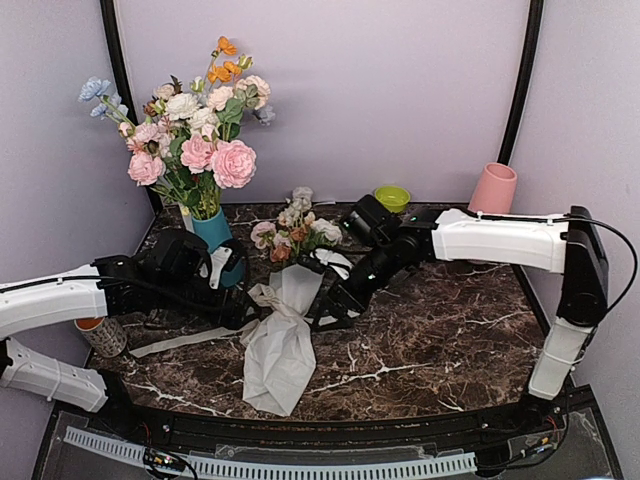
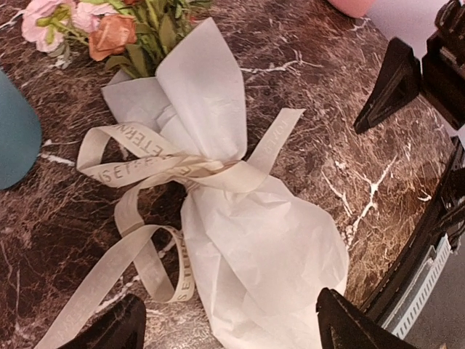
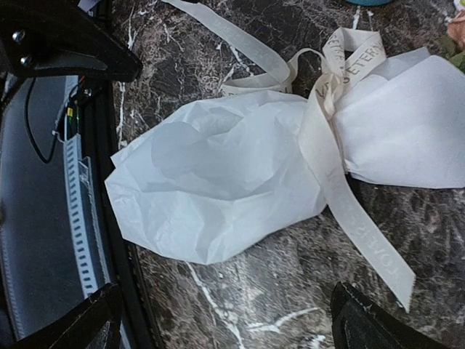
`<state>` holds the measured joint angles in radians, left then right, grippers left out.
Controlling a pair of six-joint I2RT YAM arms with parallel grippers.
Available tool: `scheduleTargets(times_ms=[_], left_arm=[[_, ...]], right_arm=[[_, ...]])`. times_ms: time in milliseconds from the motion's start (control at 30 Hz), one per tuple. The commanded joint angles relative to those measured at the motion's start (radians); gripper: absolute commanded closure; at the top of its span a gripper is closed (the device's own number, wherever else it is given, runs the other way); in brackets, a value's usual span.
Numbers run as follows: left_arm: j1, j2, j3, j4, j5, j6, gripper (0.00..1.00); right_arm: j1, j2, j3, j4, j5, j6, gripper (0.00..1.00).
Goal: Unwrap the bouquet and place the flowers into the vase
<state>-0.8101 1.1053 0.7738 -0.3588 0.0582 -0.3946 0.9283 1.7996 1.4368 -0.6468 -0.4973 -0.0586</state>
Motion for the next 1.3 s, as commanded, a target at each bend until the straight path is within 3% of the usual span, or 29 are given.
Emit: scheduleTargets(times_ms=[0, 100, 233, 533, 700, 1000, 1267], left_arm=[[-0.037, 0.071, 0.085, 0.011, 0.091, 0.056, 0.21], [-0.073, 0.130, 0.128, -0.005, 0.123, 0.088, 0.25], [-0.106, 0.189, 0.141, 0.027, 0.137, 0.092, 0.32], [-0.116, 0.285, 0.138, 0.048, 0.095, 0.143, 0.38], [-0.115, 0.356, 0.148, -0.022, 0.032, 0.162, 0.54], [-0.115, 0.336, 0.109, -0.015, -0.004, 0.133, 0.64], [-0.115, 0.308, 0.083, -0.023, -0.003, 0.118, 0.67]], right_arm=[[-0.024, -0.113, -0.101, 0.076, 0.123, -0.214, 0.00], [-0.033, -0.148, -0.165, 0.198, 0.195, -0.287, 0.00], [-0.046, -0.115, -0.212, 0.321, 0.162, -0.356, 0.00], [-0.053, 0.060, -0.170, 0.355, 0.070, -0.406, 0.04], [-0.055, 0.129, -0.154, 0.393, 0.076, -0.388, 0.07], [-0.055, 0.218, -0.143, 0.494, 0.128, -0.325, 0.24], [-0.051, 0.242, -0.183, 0.584, 0.124, -0.276, 0.40]])
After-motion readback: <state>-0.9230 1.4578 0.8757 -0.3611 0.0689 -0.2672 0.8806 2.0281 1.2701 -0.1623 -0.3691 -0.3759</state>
